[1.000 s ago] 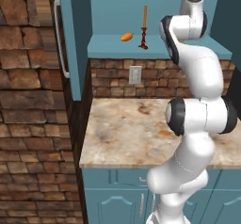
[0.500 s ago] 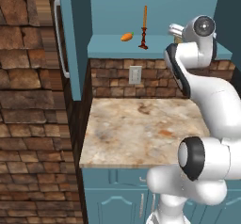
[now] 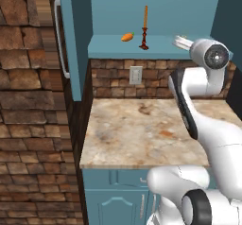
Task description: Pick the candle and candle from the dining table and place them in the open cabinet. Close the cabinet after placing the objects.
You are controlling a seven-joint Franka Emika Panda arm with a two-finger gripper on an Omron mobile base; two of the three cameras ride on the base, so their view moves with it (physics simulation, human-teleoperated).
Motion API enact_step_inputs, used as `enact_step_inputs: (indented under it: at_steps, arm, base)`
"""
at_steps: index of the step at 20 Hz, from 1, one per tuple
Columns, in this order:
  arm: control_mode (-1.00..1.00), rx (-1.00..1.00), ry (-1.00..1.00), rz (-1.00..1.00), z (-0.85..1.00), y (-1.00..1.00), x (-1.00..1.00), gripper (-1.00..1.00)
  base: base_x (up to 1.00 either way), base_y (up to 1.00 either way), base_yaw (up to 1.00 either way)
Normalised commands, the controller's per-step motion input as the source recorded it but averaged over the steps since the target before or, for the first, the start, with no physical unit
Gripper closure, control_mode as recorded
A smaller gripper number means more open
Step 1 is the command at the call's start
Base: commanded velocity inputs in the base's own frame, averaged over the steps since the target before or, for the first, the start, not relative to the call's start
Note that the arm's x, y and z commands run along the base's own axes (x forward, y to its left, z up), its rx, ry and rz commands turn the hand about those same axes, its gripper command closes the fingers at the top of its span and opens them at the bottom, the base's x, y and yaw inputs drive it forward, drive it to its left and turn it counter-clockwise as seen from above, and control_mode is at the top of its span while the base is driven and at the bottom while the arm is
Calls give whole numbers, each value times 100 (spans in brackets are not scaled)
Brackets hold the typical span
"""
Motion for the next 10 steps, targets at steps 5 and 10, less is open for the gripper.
enact_step_inputs:
  at_steps: [5, 10]
  arm:
    - [-100, -15, 0, 3, 0, 65, -62, -100]
    - [-100, -22, 6, 3, -17, 62, -44, -100]
  base:
    - [0, 0, 0]
    - [0, 0, 0]
